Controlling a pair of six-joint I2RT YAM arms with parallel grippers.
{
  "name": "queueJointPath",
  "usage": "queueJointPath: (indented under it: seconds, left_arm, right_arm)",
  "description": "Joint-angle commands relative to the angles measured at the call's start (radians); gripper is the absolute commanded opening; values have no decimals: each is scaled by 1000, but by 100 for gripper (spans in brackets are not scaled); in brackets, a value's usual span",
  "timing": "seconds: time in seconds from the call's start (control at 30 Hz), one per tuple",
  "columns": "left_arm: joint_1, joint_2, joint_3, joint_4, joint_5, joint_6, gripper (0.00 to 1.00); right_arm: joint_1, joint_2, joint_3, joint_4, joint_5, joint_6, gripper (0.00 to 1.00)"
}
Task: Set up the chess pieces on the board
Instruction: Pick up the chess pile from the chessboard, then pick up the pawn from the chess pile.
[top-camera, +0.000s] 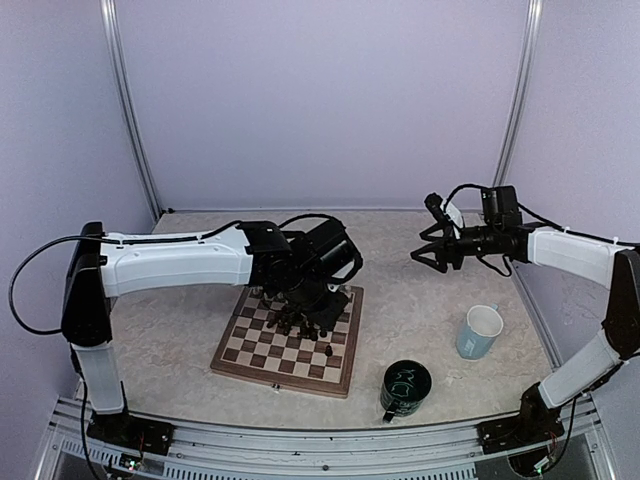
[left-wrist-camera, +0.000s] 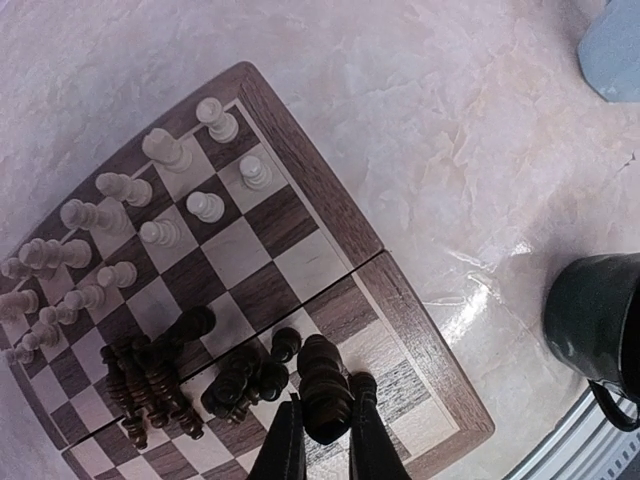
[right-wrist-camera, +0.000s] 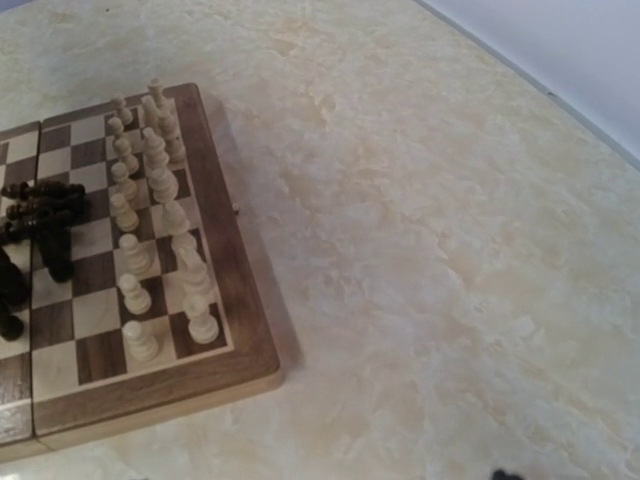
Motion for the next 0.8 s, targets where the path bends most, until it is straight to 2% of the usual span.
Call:
queueJointPath:
  seconds: [0.0, 0.23, 0.37, 0.47, 0.63, 0.7, 0.77]
  left_arm:
    - [5, -109, -8, -29, -24, -27, 2]
    - [10, -256, -93, -6, -79, -74, 2]
    - [26, -327, -154, 79, -98, -110, 1]
    - [56, -393, -224, 221, -103, -154, 0]
    - [103, -527, -406, 552, -84, -228, 0]
    - [107, -594, -489, 703, -82, -238, 0]
    - [107, -650, -597, 867, -79, -255, 0]
  right_arm:
    - [1, 11, -14, 7, -11, -8, 72]
    - [1, 29, -10, 5, -32, -8, 72]
    - [8, 26, -10, 13, -123, 26, 71]
    - [13, 43, 0, 105, -229, 205, 70]
    - [35, 143, 66, 282, -408, 630, 67]
    - [50, 183, 70, 415, -478, 829, 67]
    - [71, 220, 47, 616, -531, 1090, 67]
